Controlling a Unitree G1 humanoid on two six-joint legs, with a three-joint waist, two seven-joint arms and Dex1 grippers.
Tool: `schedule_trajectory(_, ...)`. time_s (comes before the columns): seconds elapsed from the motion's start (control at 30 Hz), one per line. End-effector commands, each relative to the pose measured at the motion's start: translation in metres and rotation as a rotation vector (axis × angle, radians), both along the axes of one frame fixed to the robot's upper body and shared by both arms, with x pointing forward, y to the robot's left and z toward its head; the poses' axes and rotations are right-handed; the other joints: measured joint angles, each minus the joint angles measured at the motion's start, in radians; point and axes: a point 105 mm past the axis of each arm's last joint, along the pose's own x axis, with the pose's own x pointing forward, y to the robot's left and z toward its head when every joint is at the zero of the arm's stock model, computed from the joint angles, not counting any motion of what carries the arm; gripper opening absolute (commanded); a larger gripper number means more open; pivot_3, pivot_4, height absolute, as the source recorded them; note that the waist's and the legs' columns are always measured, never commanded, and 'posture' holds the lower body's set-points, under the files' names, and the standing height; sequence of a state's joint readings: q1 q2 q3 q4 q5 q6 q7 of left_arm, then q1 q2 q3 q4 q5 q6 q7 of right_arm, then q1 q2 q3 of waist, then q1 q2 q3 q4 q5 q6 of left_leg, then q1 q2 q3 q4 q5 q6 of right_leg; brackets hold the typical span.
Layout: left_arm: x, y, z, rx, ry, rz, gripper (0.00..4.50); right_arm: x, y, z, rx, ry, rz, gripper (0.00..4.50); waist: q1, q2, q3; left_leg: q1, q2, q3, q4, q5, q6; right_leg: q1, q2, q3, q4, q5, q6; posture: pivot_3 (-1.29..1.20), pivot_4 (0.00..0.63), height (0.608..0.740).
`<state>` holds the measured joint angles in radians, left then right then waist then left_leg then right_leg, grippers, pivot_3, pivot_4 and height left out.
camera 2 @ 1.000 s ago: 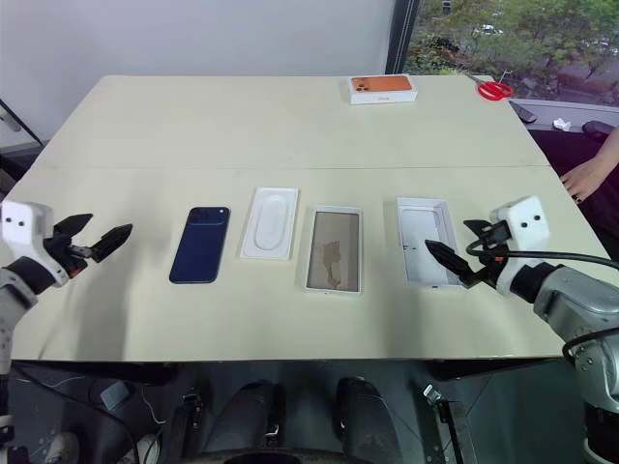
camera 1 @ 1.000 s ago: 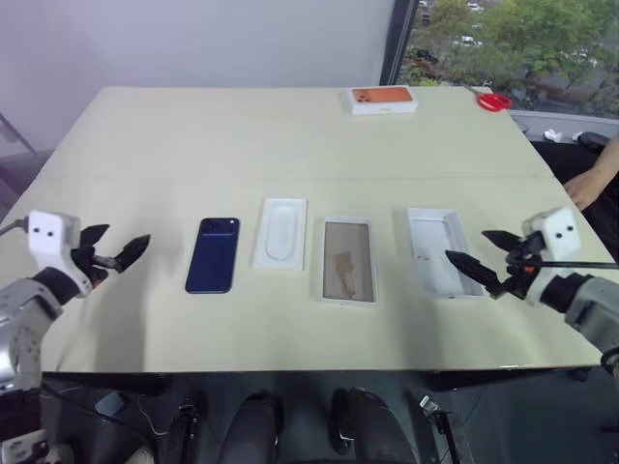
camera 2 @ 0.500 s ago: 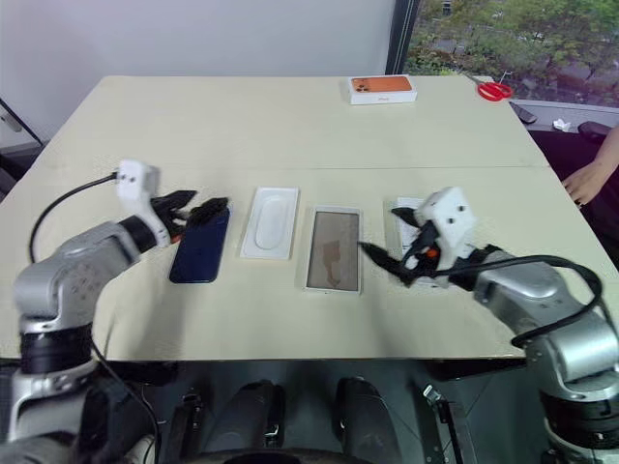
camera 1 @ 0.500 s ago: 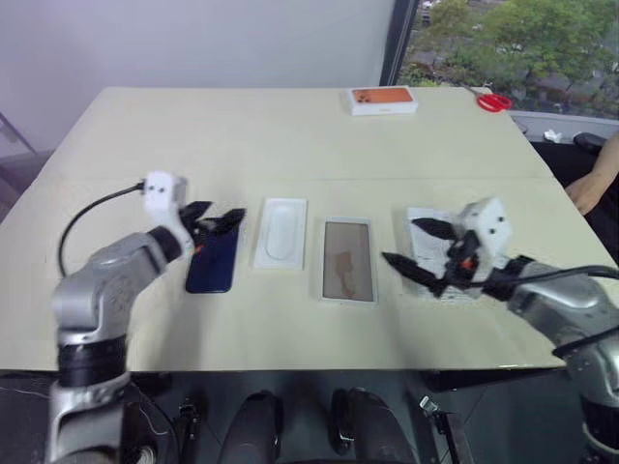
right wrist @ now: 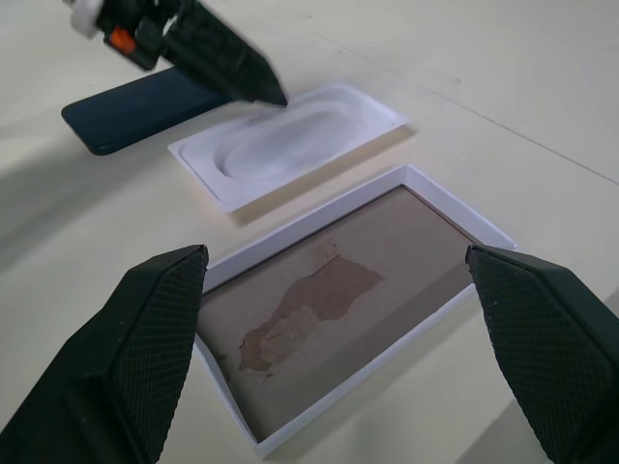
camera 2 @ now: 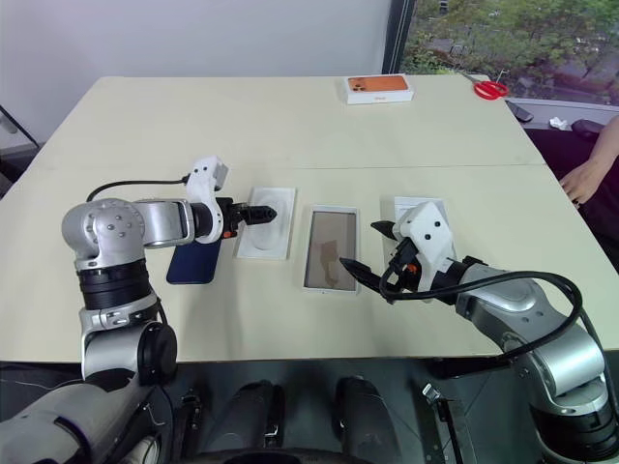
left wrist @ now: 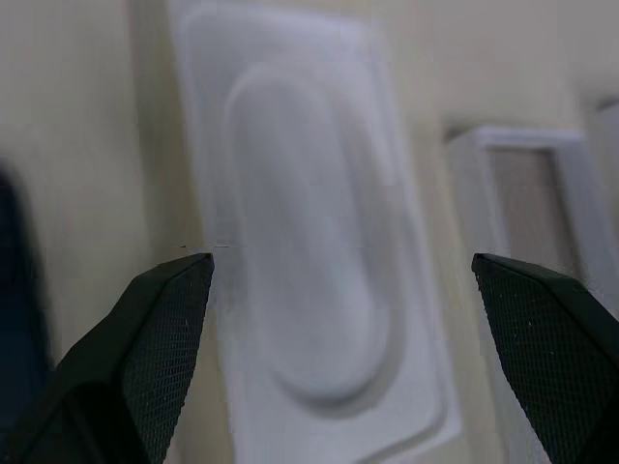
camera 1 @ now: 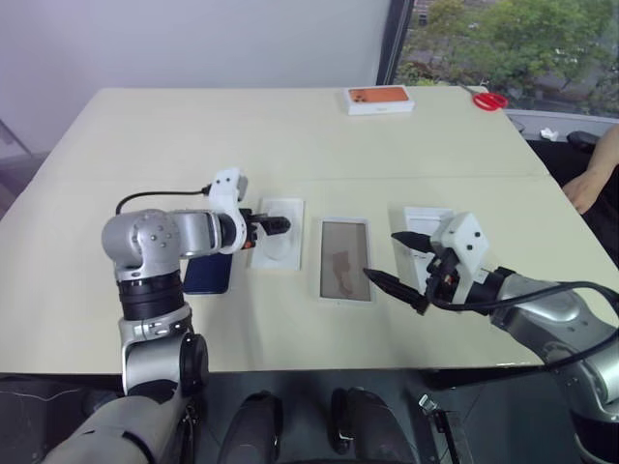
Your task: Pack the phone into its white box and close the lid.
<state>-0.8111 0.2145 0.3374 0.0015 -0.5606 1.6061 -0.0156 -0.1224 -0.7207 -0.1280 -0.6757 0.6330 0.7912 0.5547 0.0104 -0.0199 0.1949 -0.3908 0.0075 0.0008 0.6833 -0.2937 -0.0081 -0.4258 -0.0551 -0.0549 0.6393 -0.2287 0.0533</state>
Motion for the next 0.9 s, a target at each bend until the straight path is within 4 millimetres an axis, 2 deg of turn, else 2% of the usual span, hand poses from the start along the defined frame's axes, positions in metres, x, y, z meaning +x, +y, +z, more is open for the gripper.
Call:
schedule_trajectory(0.03, 0.004, 0.007, 0.012, 0.008, -0.034, 0.045, 4.50, -0.005, 0.001, 0.011, -0.006, -0.054, 0.007, 4.47, 0.002, 0.000, 0.000, 0.000, 0.000, 0.000, 0.000, 0.000, 0.000, 0.000, 0.000, 0.000, 0.000, 0.000, 0.000, 0.00, 0.150, 0.740)
schedule_trajectory(0.17, 0.004, 0.004, 0.011, 0.000, -0.033, 0.042, 4.50, -0.006, 0.000, 0.010, -0.007, -0.052, 0.007, 4.47, 0.003, 0.000, 0.000, 0.000, -0.001, 0.000, 0.000, 0.000, 0.000, 0.000, -0.001, 0.000, 0.000, 0.000, 0.000, 0.00, 0.150, 0.740)
schedule_trajectory(0.6, -0.006, -0.018, -0.013, -0.046, 0.088, -0.049, 4.50, -0.009, 0.007, 0.012, -0.003, -0.061, 0.031, 4.47, 0.003, 0.000, 0.000, -0.001, -0.001, 0.000, 0.000, 0.001, -0.001, 0.000, -0.002, 0.000, 0.000, 0.000, 0.000, 0.00, 0.150, 0.740)
schedule_trajectory(0.7, -0.007, -0.016, -0.018, -0.064, 0.113, -0.022, 3.69, -0.009, 0.007, 0.012, -0.002, -0.060, 0.032, 4.50, 0.004, 0.000, 0.000, -0.001, -0.002, 0.000, 0.000, 0.001, -0.001, 0.000, -0.003, 0.000, 0.000, 0.000, 0.000, 0.00, 0.150, 0.740)
schedule_trajectory(0.83, -0.007, -0.012, -0.024, -0.111, 0.145, 0.022, 1.72, -0.009, 0.008, 0.012, 0.000, -0.059, 0.036, 4.50, 0.004, 0.000, 0.000, -0.001, -0.002, 0.000, 0.000, 0.001, -0.001, 0.000, -0.003, 0.000, 0.000, 0.000, 0.000, 0.00, 0.150, 0.740)
schedule_trajectory(0.87, -0.007, -0.012, -0.023, -0.132, 0.146, 0.025, 1.11, -0.009, 0.008, 0.012, 0.000, -0.058, 0.036, 4.50, 0.005, 0.000, 0.000, -0.001, -0.002, 0.000, 0.000, 0.001, -0.001, 0.000, -0.003, 0.000, 0.000, 0.000, 0.000, 0.00, 0.150, 0.740)
schedule_trajectory(0.9, -0.007, -0.012, -0.021, -0.147, 0.144, 0.027, 0.79, -0.010, 0.009, 0.012, -0.001, -0.057, 0.036, 4.50, 0.004, 0.000, 0.000, -0.001, -0.002, 0.000, 0.000, 0.001, -0.001, 0.000, -0.004, 0.000, 0.000, 0.000, 0.000, 0.00, 0.150, 0.740)
